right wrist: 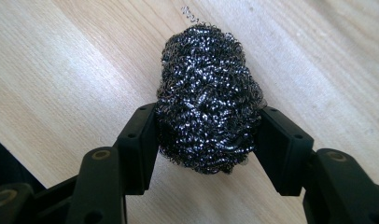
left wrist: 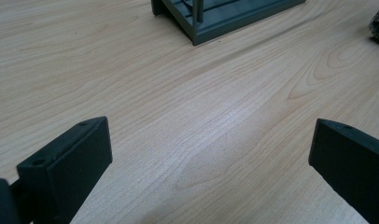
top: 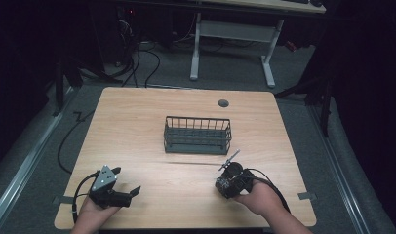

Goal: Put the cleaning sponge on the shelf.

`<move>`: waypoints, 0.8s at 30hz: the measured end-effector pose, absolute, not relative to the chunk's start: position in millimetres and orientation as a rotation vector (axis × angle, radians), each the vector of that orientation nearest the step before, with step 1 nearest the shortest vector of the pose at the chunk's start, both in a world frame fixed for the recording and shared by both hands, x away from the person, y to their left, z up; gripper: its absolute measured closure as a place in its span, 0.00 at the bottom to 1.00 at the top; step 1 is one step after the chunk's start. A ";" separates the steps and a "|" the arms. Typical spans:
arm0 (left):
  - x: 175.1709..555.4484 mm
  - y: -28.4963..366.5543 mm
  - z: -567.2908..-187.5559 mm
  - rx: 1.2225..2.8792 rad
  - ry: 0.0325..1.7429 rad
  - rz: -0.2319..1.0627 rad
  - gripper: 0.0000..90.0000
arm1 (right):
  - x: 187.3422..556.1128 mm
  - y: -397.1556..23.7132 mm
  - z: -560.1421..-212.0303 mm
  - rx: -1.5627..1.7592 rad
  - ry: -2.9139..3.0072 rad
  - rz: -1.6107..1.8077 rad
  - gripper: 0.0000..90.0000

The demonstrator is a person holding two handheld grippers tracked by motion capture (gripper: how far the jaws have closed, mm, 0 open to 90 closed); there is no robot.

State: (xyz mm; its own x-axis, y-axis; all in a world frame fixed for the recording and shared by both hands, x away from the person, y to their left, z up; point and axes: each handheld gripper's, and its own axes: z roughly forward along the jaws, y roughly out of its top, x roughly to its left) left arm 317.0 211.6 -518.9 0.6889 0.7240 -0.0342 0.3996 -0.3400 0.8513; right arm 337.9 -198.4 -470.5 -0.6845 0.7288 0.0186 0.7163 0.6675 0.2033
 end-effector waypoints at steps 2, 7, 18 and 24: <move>317.0 212.2 -518.6 1.966 0.871 0.443 0.00 | 338.1 -198.2 -467.6 1.222 2.806 0.298 0.49; 316.9 213.7 -519.1 1.962 0.879 0.440 0.00 | 341.4 -199.3 -458.5 1.228 2.805 0.295 0.50; 317.9 211.3 -521.1 1.978 0.872 0.431 0.00 | 350.9 -200.4 -437.9 1.246 2.832 0.271 0.51; 318.0 211.7 -521.0 1.976 0.872 0.429 0.00 | 357.7 -202.9 -425.2 1.248 2.831 0.274 0.51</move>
